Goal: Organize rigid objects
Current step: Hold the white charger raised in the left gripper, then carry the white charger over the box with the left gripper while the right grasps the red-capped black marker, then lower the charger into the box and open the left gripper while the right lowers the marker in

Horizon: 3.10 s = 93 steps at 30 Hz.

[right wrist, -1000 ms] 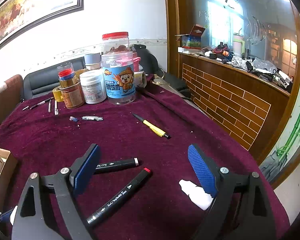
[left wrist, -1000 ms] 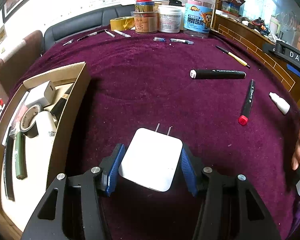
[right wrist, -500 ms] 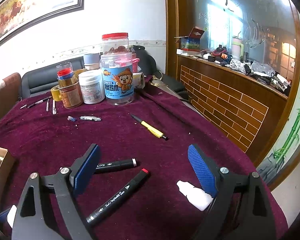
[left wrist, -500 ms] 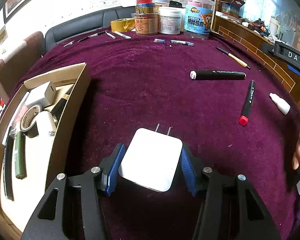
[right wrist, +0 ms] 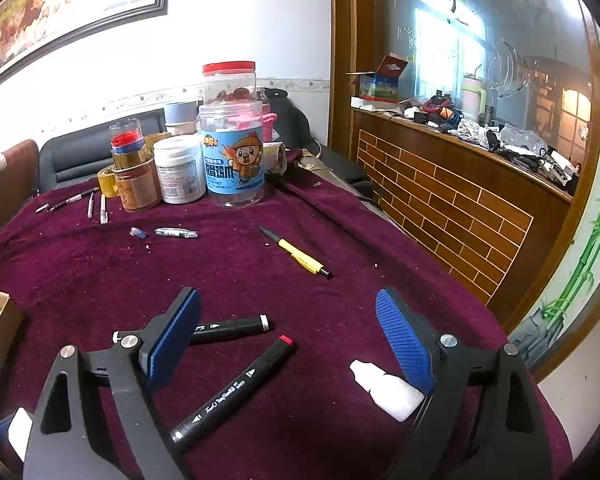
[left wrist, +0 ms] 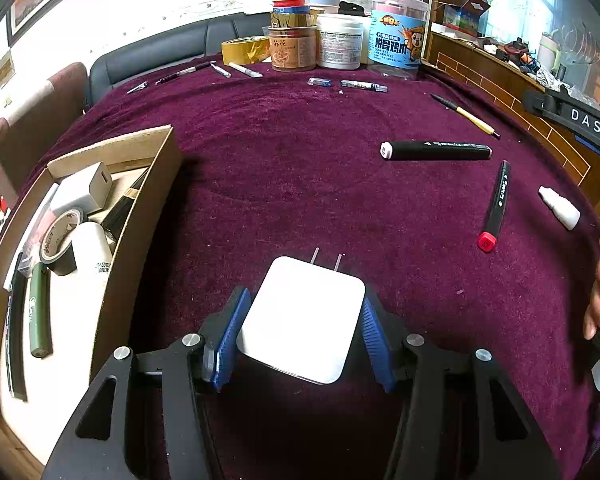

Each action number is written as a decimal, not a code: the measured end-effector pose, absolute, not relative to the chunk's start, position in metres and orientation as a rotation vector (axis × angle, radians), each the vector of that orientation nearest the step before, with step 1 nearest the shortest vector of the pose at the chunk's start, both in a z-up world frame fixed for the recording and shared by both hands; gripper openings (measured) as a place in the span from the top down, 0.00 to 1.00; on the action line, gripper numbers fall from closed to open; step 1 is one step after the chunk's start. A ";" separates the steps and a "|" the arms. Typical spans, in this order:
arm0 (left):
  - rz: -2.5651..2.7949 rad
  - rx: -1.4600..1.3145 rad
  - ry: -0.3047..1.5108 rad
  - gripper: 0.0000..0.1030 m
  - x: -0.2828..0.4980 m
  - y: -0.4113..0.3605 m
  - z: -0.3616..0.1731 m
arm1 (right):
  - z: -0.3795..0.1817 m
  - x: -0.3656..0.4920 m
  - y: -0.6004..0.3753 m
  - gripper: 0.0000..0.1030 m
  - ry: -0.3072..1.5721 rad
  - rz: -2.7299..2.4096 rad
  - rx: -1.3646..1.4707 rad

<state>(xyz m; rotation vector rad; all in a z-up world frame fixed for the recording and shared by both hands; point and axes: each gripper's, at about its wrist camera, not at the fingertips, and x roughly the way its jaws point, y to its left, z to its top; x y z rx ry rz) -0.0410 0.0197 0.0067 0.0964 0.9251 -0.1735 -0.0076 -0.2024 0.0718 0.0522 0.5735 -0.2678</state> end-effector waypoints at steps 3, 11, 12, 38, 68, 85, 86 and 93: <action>-0.174 0.096 0.925 0.53 -0.041 0.020 0.007 | 0.071 -0.007 -0.202 0.13 0.578 -0.270 0.050; -0.182 0.052 0.922 0.53 -0.049 0.026 0.015 | 0.064 0.001 -0.207 0.13 0.604 -0.294 0.047; -0.185 0.052 0.911 0.53 -0.053 0.027 0.019 | 0.062 0.002 -0.210 0.13 0.616 -0.292 0.065; -0.012 -0.116 0.719 0.53 -0.115 0.168 0.076 | 0.013 0.027 -0.183 0.89 1.036 -0.118 0.165; 0.091 -0.255 0.952 0.56 -0.092 0.250 0.017 | 0.046 -0.030 0.092 0.88 1.185 0.653 0.113; 0.203 -0.347 0.620 0.28 -0.149 0.284 0.070 | 0.032 -0.047 0.134 0.84 1.096 0.560 -0.147; 0.226 -0.338 0.601 0.27 -0.153 0.286 0.074 | 0.035 -0.051 0.132 0.83 1.069 0.553 -0.169; 0.322 -0.281 0.531 0.26 -0.163 0.283 0.084 | 0.070 -0.086 0.109 0.50 0.799 0.451 -0.255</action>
